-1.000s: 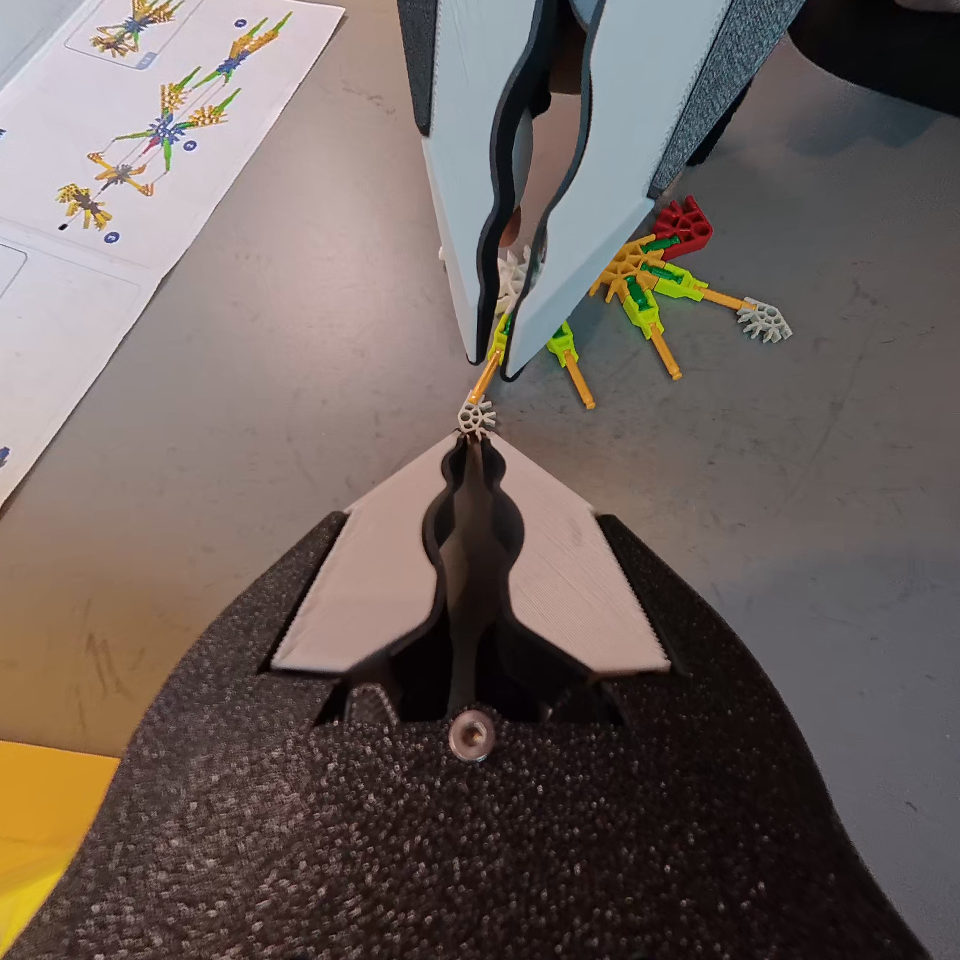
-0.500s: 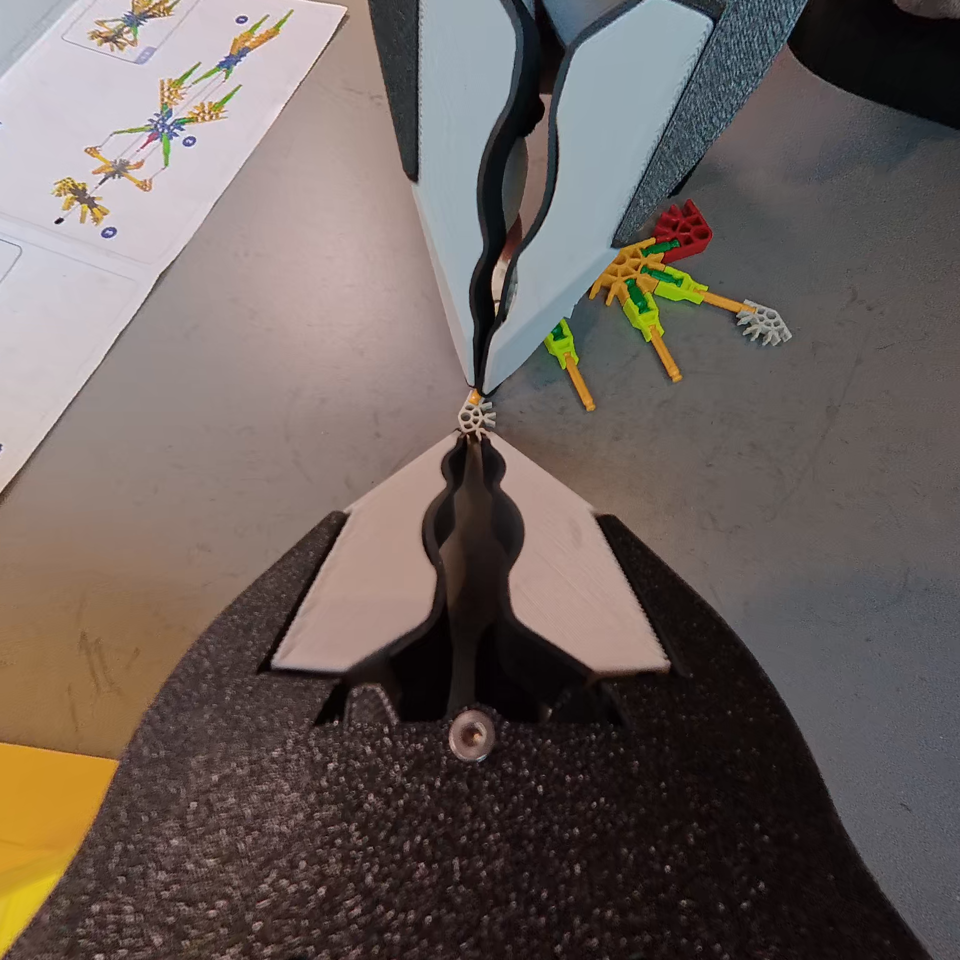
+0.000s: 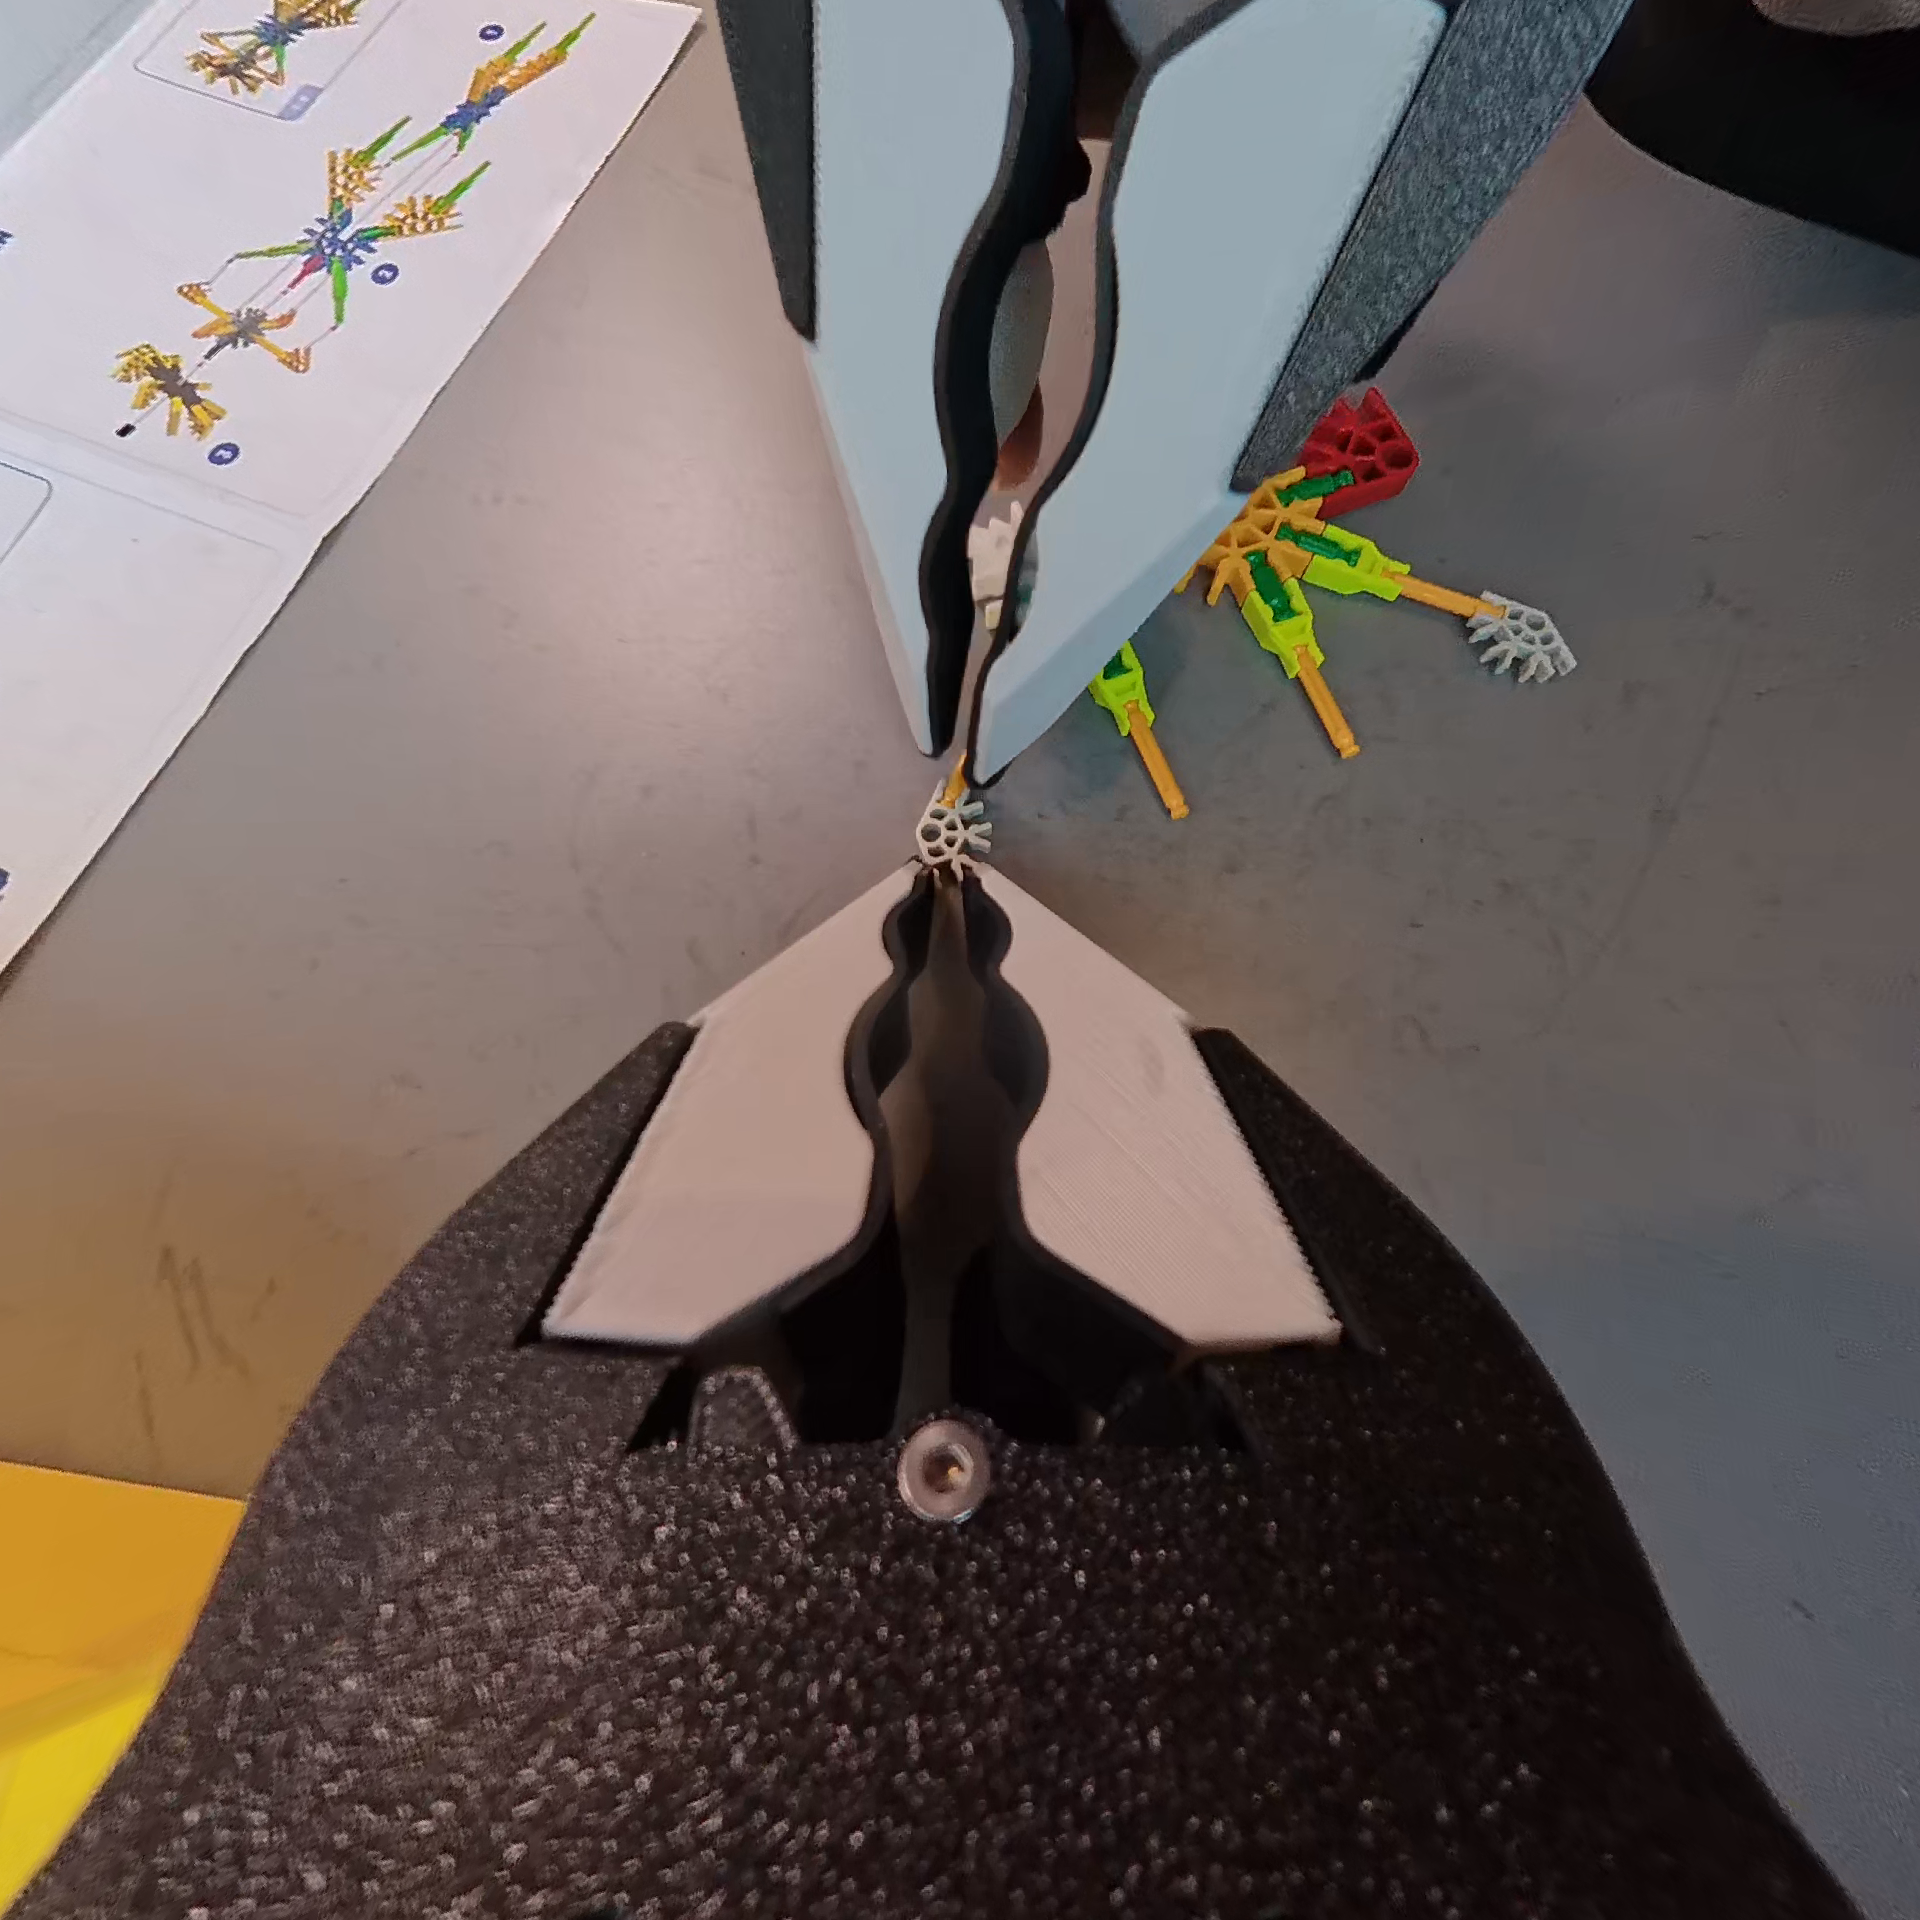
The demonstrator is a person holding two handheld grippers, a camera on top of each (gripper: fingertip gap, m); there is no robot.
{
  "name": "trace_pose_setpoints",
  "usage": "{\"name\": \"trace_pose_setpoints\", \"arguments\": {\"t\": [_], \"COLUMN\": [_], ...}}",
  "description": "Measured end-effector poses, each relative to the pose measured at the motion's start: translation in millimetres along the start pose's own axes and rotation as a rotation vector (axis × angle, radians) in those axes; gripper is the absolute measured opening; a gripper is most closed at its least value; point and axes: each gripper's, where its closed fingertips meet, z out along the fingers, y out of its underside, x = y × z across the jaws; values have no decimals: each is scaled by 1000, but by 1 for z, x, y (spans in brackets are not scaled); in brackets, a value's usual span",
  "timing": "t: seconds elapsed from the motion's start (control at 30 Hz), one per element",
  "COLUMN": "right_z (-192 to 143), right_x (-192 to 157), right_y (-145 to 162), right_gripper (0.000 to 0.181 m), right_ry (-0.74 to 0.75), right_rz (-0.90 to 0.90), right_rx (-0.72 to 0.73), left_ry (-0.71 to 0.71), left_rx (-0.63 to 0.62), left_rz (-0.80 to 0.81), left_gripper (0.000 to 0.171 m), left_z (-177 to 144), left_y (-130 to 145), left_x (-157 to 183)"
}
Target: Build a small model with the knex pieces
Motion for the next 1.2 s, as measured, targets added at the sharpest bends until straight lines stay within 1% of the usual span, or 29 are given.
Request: {"name": "trace_pose_setpoints", "arguments": {"t": [0.1, 0.27, 0.43, 0.5, 0.6, 0.7, 0.8, 0.87, 0.97, 1.03, 1.13, 1.2], "right_z": [-17, -36, -43, -44, -43, -44, -42, -43, -45, -47, -52, -58], "right_x": [0, -19, -38, -44, -44, -46, -42, -39, -22, -9, 19, 31], "right_y": [3, 26, 53, 60, 72, 77, 82, 81, 85, 86, 86, 82], "right_gripper": [17, 41, 63, 68, 67, 61, 52, 49, 46, 44, 42, 41], "right_ry": [10, 1, 8, -4, -8, -36, -33, -31, 37, 82, 207, 247], "right_rz": [34, 66, 76, 65, 37, 12, -19, -30, -11, 7, 35, 73], "right_rx": [63, 72, 21, 0, -40, -45, -50, -26, -9, 8, 46, 103], "left_ry": [-5, -16, -34, -34, -16, -19, -38, -32, 10, 43, 80, 116], "left_rx": [0, -1, 0, 12, 61, 101, 90, 83, 37, -4, -18, -18], "left_rz": [-1, 10, 44, 39, 2, -33, -34, -27, -22, -5, 64, 93], "left_gripper": [5, 6, 8, 11, 15, 23, 27, 28, 28, 24, 20, 20], "left_z": [0, -1, -2, -3, -9, -14, -12, -8, -2, 0, -3, -6], "left_y": [0, 1, 1, -1, -7, -12, -12, -14, -9, -2, 0, 1], "left_x": [0, 0, -1, -2, -3, -8, -13, -12, -3, 6, 19, 29]}}
